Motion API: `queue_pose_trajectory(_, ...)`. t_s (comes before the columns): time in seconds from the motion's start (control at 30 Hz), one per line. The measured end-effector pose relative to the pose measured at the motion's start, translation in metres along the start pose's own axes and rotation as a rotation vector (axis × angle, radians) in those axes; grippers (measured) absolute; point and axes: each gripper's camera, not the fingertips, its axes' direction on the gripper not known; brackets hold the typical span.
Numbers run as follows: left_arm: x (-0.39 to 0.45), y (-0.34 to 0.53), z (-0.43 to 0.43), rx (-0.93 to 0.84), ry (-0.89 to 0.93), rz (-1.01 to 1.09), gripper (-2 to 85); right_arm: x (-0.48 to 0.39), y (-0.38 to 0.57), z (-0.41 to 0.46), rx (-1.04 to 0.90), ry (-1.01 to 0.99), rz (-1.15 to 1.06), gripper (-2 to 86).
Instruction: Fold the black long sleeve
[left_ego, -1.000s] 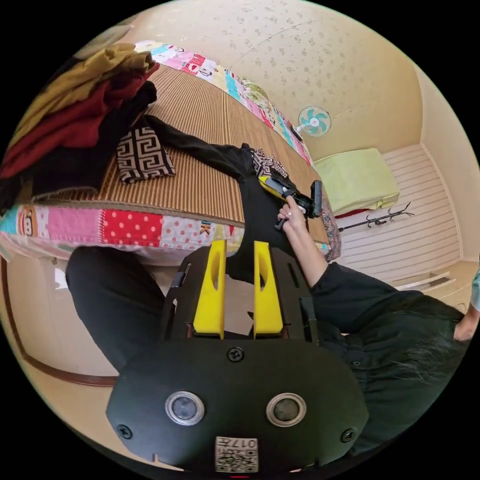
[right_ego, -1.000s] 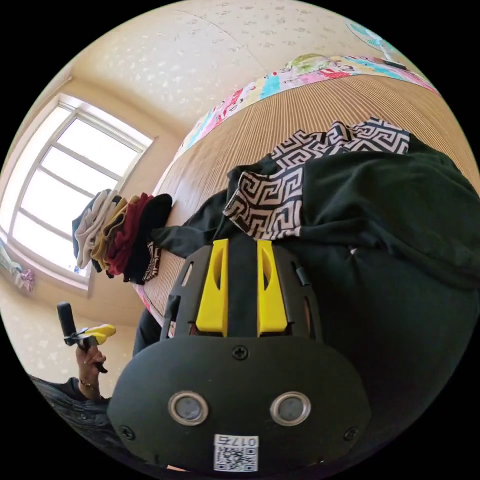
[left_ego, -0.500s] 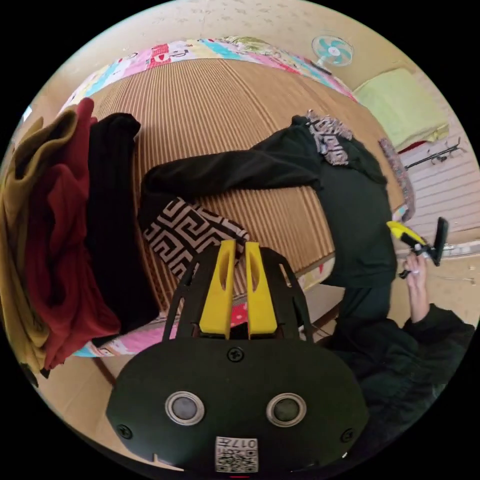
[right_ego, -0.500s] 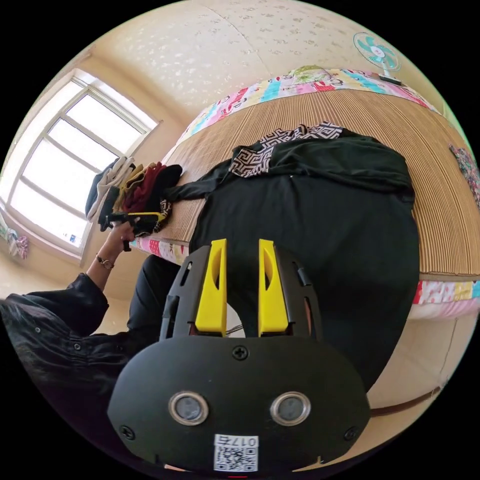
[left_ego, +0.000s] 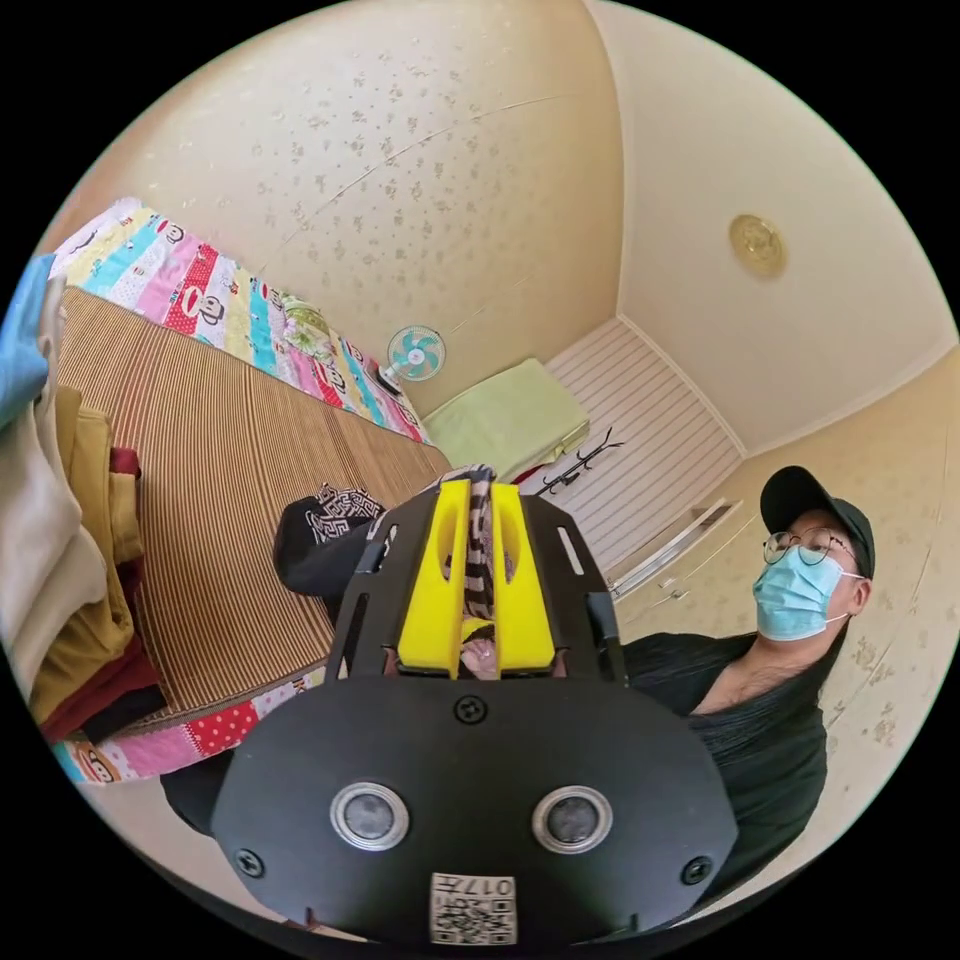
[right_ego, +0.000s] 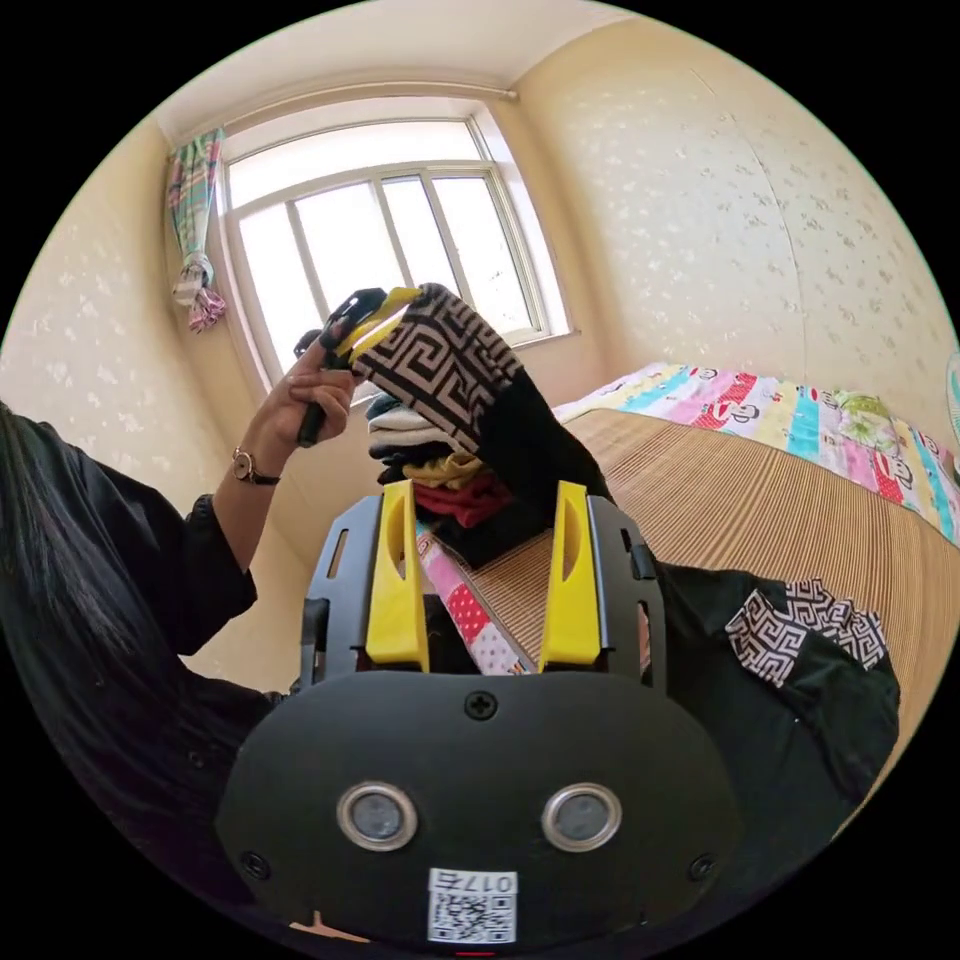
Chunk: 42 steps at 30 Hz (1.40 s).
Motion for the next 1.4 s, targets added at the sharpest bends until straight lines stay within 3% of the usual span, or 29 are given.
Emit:
queue_pose_trajectory(0.17, 0.002, -0.022, -0.018, -0.025, -0.004, -0.033, 1.5, -0.011, -0.018, 0.005, 0.035, -0.062, -0.011, 16.9)
queue_pose_trajectory(0.33, -0.008, -0.039, -0.037, 0.092, 0.169, -0.068, -0.8, -0.054, -0.001, 0.041, 0.069, -0.024, -0.05, 16.8)
queue_pose_trajectory(0.4, -0.01, -0.047, -0.037, 0.066, 0.115, -0.071, -0.8, -0.07, 0.017, 0.056, 0.106, 0.088, -0.033, 16.3)
queue_pose_trajectory(0.57, -0.043, -0.03, -0.038, -0.012, -0.06, -0.138, 0.9, -0.031, 0.073, 0.069, -0.021, 0.072, 0.076, 15.0)
queue_pose_trajectory(0.7, -0.128, 0.041, -0.027, -0.091, -0.262, -0.377, 8.2, 0.032, 0.141, 0.057, -0.169, 0.19, 0.24, 14.6)
queue_pose_trajectory(0.9, -0.249, 0.159, 0.004, -0.055, -0.178, -0.814, 13.8, 0.074, 0.157, 0.058, -0.237, 0.205, 0.296, 14.3)
queue_pose_trajectory(0.97, -0.272, 0.178, 0.008, 0.026, -0.151, -0.893, 14.4, 0.073, 0.154, 0.065, -0.245, 0.185, 0.285, 14.2)
queue_pose_trajectory(1.13, -0.3, 0.212, -0.019, 0.488, -0.18, -1.034, 14.6, 0.066, 0.165, 0.076, -0.256, 0.147, 0.31, 13.8)
queue_pose_trajectory(1.27, -0.32, 0.208, -0.021, 0.547, -0.183, -1.049, 13.3, 0.07, 0.189, 0.068, -0.253, 0.132, 0.399, 13.7)
queue_pose_trajectory(1.4, -0.32, 0.211, -0.032, 0.593, -0.21, -1.005, 1.8, 0.064, 0.197, 0.064, -0.263, 0.123, 0.357, 13.7)
